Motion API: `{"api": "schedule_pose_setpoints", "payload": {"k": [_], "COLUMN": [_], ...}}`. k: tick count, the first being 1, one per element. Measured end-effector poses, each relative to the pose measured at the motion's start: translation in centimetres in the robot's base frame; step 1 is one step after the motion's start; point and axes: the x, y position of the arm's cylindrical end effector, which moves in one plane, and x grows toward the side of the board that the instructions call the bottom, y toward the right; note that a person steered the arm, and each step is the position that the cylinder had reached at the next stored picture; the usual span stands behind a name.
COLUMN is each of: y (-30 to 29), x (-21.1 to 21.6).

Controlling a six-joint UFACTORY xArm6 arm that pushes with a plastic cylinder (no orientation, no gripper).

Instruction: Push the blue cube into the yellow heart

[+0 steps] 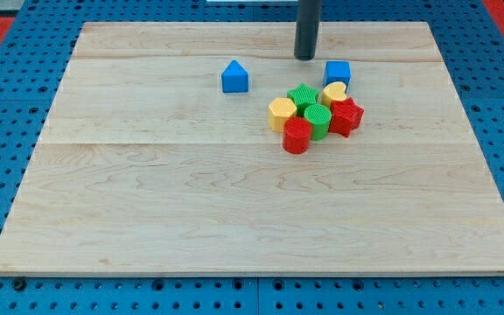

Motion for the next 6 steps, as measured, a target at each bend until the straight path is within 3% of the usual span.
{"api": "schedule_pose_setpoints", "payload": {"k": [1,3,4,6], "y": [4.6,3.1,3.1,7.3], "x": [-0.4,5.7,6.1,10.0]}}
